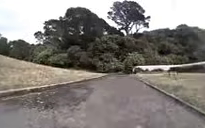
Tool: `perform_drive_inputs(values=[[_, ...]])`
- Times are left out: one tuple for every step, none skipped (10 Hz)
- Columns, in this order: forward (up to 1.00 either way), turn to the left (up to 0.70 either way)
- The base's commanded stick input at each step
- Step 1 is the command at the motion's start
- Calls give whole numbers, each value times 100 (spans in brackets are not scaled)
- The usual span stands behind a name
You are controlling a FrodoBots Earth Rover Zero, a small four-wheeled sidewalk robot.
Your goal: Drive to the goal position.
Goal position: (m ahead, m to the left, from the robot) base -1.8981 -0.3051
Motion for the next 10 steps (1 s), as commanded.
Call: perform_drive_inputs(values=[[-30, 0], [-30, 0], [-30, 0], [-30, 0], [-30, 0], [-30, 0], [-30, 0], [-30, 0], [-30, 0], [-30, 0]])
